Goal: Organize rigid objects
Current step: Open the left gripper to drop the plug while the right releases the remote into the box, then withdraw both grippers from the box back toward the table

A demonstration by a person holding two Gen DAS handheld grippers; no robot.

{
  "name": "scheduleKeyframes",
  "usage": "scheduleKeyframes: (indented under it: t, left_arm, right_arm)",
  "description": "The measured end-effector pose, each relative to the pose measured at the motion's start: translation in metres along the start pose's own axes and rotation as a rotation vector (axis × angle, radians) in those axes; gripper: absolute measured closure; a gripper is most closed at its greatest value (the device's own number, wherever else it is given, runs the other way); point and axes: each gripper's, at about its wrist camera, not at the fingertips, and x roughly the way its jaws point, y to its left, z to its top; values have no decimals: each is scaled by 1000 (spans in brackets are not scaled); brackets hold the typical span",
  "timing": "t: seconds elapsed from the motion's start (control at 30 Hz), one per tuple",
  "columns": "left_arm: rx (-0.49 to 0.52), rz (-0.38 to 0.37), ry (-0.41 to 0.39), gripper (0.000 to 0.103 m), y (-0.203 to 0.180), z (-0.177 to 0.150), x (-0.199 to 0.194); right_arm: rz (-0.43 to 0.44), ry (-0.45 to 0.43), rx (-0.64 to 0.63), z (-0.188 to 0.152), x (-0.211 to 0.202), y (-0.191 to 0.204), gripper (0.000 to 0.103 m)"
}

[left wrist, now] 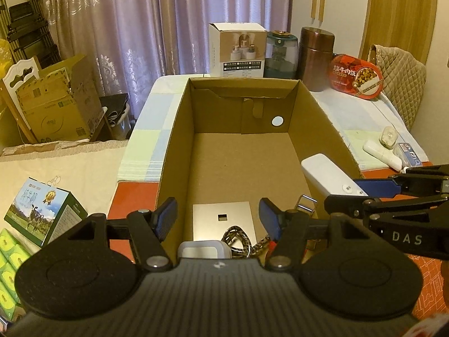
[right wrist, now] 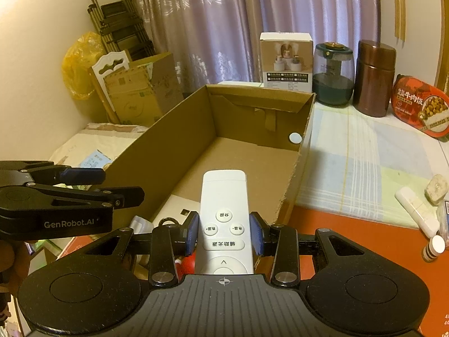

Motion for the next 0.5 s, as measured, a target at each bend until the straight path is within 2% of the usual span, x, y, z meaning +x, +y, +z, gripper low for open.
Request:
scheduleKeyframes:
  t: [0.23,0.3,0.5]
  left_arm:
    - [-7,-1,-4,44,0,-1,-3]
    - [-9,-2,-8,44,0,0,-6]
    - [-28,-9,-31,44,-2,0,-21]
  right_arm:
    - [14,-8,7,1,-1,-1,66]
    - [15,-21,8,1,-4,-1,48]
    - [16,-71,38,-6,-32,-6,46]
